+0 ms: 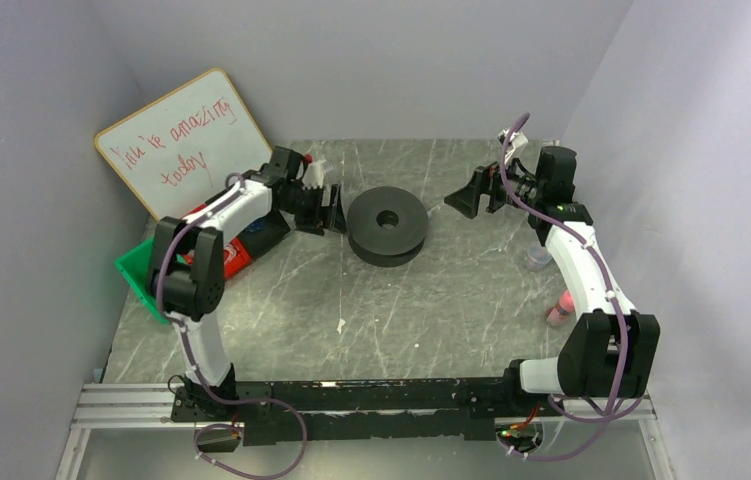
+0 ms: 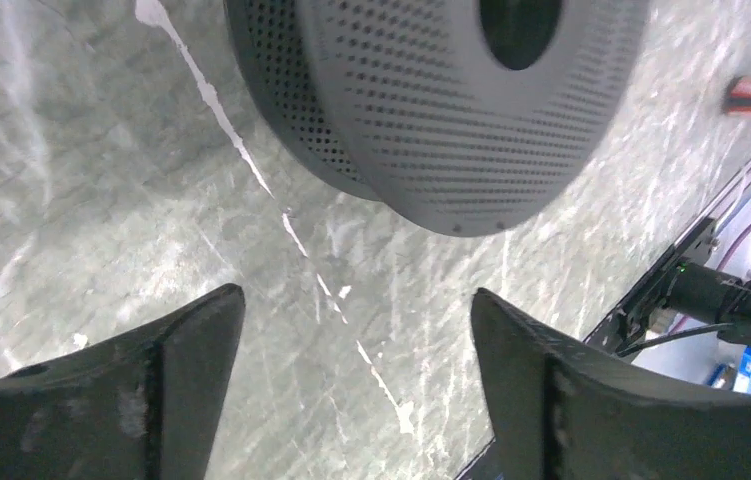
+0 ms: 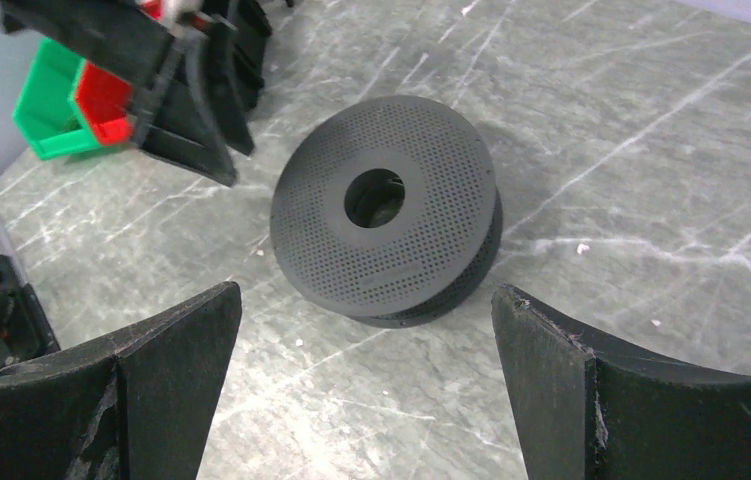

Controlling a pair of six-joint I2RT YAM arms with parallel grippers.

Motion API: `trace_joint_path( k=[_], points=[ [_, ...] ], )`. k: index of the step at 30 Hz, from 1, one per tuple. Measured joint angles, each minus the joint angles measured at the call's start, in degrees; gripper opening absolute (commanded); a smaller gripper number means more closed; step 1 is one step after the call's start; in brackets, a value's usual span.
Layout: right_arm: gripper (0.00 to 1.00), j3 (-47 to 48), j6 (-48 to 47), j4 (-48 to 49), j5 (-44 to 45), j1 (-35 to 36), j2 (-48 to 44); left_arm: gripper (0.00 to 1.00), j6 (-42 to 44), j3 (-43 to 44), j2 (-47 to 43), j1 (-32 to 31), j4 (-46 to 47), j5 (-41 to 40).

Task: Wrap the cables
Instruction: Place the cable reel at the center of the board, then reset both arms

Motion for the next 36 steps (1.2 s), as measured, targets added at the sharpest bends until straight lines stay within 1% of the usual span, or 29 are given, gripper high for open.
trace_joint_path(
  k=[4,10,15,18,24,28,32,36],
  points=[
    [0.99,0.59,-1.40,-3.28,3.10,-0.04,-0.92,0.94,3.21,-0.04,-7.52,0.44,-1.31,-1.99],
    [0.99,5.33,-4.68,-10.69,5.86,-0.17,-3.89,0.94,9.38,0.31,-19.41,0.90,-4.59,-6.23],
    [0.99,6.38,-6.73,-15.91,8.98,-0.17,-9.73,0.94,14.25,3.54,-27.54,1.07,-10.60,-13.16],
    [0.99,4.28,-5.95,-16.74,12.35,-0.17,-15.06,0.94,16.06,2.99,-32.85,1.53,-12.26,-17.11],
    [0.99,-0.87,-5.40,-16.83,20.22,-0.26,-27.08,0.94,19.98,-4.85,-47.60,2.36,-13.97,-19.45],
    [0.99,-6.19,-5.70,-15.61,24.72,-0.28,-36.48,0.94,22.80,-10.01,-55.19,2.36,-14.29,-20.48],
    [0.99,-6.88,-7.17,-16.44,26.10,-0.28,-41.46,0.94,24.17,-16.33,-62.49,2.36,-14.32,-23.71],
    [0.99,-10.23,-9.01,-17.35,25.83,-0.28,-45.57,0.94,23.82,-21.86,-69.99,2.36,-13.77,-26.69]
  ],
)
